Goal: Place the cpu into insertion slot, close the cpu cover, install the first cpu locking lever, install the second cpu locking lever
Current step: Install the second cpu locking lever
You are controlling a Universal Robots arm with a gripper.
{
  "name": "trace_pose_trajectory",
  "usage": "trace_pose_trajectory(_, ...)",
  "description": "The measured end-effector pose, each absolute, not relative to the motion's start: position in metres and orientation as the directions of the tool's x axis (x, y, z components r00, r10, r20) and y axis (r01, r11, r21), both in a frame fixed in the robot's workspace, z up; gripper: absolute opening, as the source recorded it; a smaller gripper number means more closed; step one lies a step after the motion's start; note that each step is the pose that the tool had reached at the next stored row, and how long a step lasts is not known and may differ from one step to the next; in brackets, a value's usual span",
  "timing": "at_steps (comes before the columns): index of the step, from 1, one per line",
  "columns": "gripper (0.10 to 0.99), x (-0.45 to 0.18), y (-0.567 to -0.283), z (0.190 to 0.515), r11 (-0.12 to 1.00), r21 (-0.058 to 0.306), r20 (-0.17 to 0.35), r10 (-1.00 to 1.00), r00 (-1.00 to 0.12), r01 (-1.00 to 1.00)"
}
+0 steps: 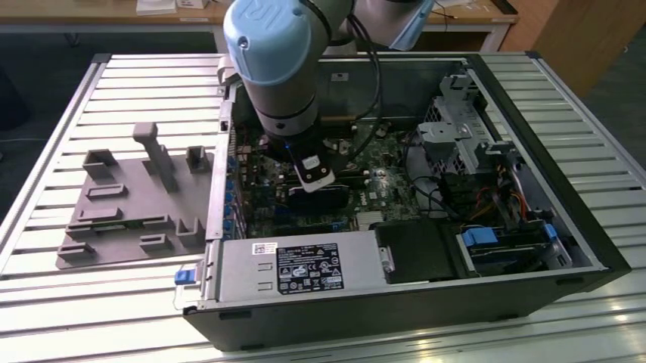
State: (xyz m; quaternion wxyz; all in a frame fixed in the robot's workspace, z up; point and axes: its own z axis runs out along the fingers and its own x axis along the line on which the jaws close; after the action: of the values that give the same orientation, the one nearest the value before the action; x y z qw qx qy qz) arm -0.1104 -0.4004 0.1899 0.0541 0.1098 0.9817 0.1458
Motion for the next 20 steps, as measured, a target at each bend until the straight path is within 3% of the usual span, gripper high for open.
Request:
trace_pose_trajectory(7, 0.102, -0.111, -0.398, 0.187, 0.933, 0.298, -0.074, 0.231, -0.97, 0.2)
trace_pose_trajectory(15, 0.102, -0.112, -0.398, 0.218, 0.934, 0.297, -0.075, 0.232, -0.97, 0.2)
trace_pose_trajectory(20, 0.102, -0.106, -0.398, 0.22, 0.938, 0.276, -0.08, 0.241, -0.967, 0.21)
